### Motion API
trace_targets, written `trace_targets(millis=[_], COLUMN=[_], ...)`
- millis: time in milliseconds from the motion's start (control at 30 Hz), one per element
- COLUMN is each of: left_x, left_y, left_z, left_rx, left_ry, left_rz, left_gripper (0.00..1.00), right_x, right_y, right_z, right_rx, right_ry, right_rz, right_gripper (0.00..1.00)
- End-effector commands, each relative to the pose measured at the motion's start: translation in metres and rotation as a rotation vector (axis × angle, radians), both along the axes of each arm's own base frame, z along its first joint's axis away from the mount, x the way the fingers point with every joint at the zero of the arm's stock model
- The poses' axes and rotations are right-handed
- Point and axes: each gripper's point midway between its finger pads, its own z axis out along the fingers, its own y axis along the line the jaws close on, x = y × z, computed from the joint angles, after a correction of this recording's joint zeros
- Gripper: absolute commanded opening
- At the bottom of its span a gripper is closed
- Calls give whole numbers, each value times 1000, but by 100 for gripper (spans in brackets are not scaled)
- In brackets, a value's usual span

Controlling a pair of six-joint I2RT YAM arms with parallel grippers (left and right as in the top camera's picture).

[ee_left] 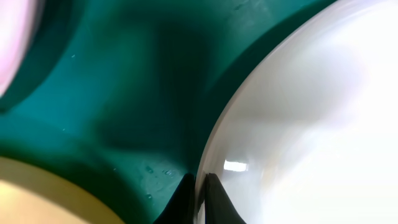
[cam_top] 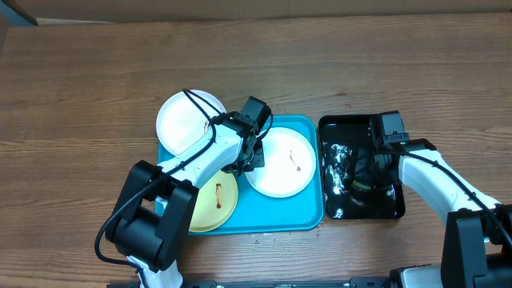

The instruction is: Clean dirty plates on tray and stack at the side

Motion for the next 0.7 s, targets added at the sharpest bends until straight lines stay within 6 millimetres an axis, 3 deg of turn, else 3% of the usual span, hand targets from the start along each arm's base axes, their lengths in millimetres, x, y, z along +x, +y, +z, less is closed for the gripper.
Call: trace_targets(millis=[0, 267, 667], left_x=[-5, -5, -5], left_y=[19, 20, 26], left_z=[-10, -9, -9], left_rx=[94, 103, 119], left_ry=[11, 11, 13], left_rz=[47, 53, 92], left_gripper=[4, 4, 7], right_x=[9, 5, 3], right_y=[2, 2, 2], right_z=[15, 65, 64], right_rx=[4, -2, -2], right_ry=[-19, 47, 57], right_rz=[3, 3, 3], right_gripper=[4, 4, 4])
